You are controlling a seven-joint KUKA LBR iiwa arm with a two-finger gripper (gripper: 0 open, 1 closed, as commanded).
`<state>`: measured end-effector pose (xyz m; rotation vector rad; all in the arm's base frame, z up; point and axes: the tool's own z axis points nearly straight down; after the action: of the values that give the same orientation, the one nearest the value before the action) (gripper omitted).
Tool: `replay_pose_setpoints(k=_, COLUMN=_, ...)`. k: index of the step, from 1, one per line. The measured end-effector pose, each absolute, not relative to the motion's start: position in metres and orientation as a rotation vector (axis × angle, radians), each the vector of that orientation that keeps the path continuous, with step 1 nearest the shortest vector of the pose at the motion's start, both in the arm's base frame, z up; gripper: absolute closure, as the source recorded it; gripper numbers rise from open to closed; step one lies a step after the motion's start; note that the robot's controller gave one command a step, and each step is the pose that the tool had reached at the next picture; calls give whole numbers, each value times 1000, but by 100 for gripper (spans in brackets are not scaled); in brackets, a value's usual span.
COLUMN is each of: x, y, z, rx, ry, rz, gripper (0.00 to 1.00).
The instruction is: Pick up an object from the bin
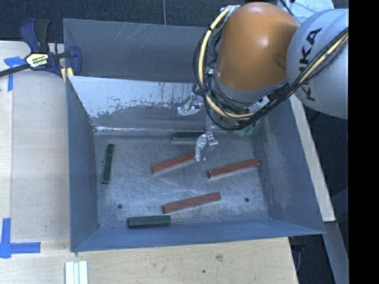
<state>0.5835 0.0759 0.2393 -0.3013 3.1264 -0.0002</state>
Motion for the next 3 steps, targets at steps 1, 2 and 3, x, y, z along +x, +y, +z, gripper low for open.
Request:
replay_pose_setpoints(k=1, x=582, y=75, z=217, rx=-399, ry=3099, rz=-1, gripper=0)
replay_pose_setpoints(k=2, x=568, y=82, z=153, rx=-682, ry=3059, rz=-1, gripper=0)
replay_pose_setpoints(k=3, x=588, y=97, z=79, rx=-745, ry=3022, rz=4, gripper=100)
